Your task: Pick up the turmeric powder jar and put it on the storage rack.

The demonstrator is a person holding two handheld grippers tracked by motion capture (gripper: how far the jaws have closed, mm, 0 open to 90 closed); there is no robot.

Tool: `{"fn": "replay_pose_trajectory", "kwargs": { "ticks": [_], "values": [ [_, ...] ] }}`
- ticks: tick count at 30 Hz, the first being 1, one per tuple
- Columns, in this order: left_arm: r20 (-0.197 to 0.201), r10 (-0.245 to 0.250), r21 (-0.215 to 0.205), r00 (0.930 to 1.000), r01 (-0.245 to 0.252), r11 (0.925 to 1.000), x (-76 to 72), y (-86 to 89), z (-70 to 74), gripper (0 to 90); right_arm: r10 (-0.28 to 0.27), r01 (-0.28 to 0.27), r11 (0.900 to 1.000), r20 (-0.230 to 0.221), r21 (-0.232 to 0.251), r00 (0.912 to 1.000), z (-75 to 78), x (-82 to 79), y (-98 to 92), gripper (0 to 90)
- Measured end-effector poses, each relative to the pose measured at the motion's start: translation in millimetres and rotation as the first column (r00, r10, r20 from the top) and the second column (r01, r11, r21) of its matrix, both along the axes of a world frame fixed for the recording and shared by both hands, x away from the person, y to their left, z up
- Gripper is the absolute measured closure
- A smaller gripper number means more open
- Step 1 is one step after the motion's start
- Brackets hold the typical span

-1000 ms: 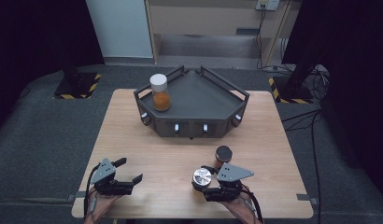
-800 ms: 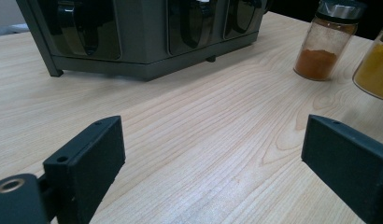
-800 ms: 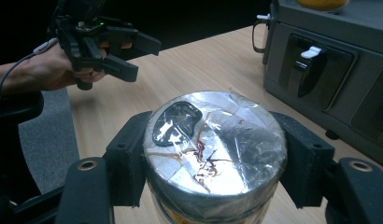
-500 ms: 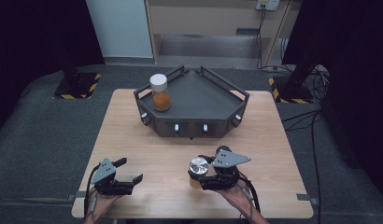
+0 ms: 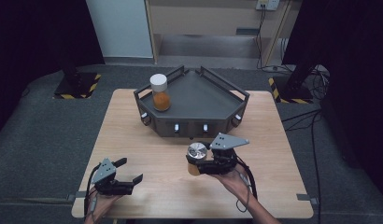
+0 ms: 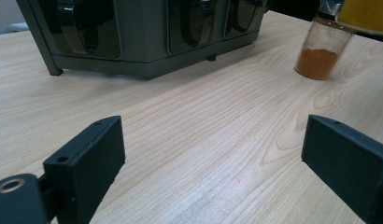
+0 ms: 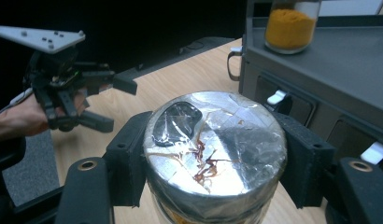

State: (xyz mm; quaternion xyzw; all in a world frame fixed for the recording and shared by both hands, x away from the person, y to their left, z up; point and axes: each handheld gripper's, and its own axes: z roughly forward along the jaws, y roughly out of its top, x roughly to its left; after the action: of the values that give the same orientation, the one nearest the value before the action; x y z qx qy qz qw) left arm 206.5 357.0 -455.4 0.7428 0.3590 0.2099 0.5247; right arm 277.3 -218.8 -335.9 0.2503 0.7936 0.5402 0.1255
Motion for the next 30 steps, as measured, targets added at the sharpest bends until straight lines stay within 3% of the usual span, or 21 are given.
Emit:
{"fn": "replay_pose_trajectory", "kwargs": {
  "ticks": [30],
  "values": [
    [-0.003,-0.005,0.001,1.0000,0.005,1.0000,0.6,0.0,-0.1,5.4,-0.091,0.090,0.996,0.058,0.006,0.9942,48.6,41.0,32.8,34.6]
  ]
}}
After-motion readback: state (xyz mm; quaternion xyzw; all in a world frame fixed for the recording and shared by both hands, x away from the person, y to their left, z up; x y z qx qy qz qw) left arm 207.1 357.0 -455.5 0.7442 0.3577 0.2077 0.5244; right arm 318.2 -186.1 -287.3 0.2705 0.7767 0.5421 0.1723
